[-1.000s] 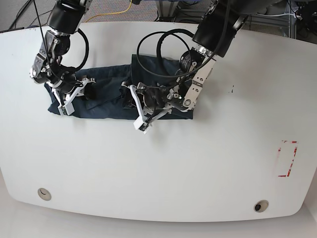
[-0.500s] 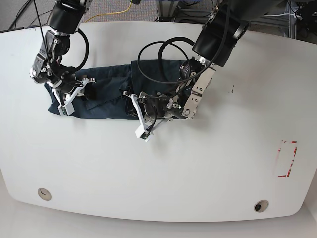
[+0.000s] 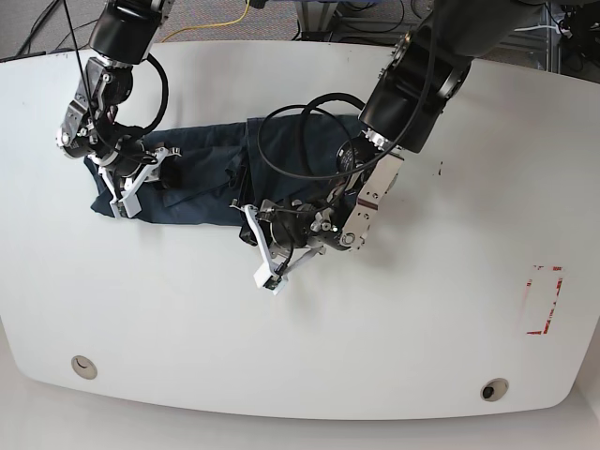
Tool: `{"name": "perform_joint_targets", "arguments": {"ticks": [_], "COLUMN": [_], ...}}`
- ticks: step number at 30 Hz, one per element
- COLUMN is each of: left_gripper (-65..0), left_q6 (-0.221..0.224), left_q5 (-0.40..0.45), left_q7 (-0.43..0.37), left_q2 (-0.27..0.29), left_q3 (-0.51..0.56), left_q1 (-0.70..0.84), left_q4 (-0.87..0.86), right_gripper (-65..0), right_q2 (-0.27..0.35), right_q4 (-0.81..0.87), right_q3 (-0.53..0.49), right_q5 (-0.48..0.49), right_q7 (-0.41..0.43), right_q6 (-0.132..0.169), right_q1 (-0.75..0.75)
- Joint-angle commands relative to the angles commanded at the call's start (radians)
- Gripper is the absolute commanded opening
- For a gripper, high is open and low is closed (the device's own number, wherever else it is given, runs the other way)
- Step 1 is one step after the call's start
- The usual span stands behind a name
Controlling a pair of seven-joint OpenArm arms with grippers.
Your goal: Layout the t-shirt on the table in an organized manner, then fold the t-shirt properly
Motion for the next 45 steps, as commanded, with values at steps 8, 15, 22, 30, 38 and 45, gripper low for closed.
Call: {"name": "perform_joint_targets", "arguments": {"ticks": [8,15,22,30,38,45], "left_gripper": [-64.4,-50.3,-34.3,-31.1,-31.0,-31.0], "left_q6": [0.000,0.005,0.074,0.100,0.098,0.097], "left_q5": [-0.011,-0.112,-0.141,-0.141,-0.140,-0.141], "left_q7": [0.009,0.112,0.117,0.121,0.120,0.123], "left_q2": [0.000,0.000,-0.072,-0.152,-0.185,-0.198], "left_q3": [0.002,-0.009,-0.009,-0.003,0.000,0.041], "left_q1": [-0.012,-0.008,0.066,0.081,0.081,0.100], "left_q4": [0.003,0.089,0.213,0.238,0.236,0.209], "right_gripper": [-51.0,-51.0,-51.0,-51.0,-51.0,-51.0], "right_q2": [0.000,0.000,0.000,0.002,0.002,0.000], "right_q4": [0.000,0.000,0.000,0.000,0.000,0.000], "right_q3": [0.000,0.000,0.000,0.000,0.000,0.000], "right_q5": [0.000,0.000,0.000,0.000,-0.002,0.000], "right_q7": [0.000,0.000,0.000,0.000,0.000,0.000], "right_q6": [0.000,0.000,0.000,0.000,0.000,0.000], "right_q1": [0.000,0.000,0.000,0.000,0.000,0.003]}}
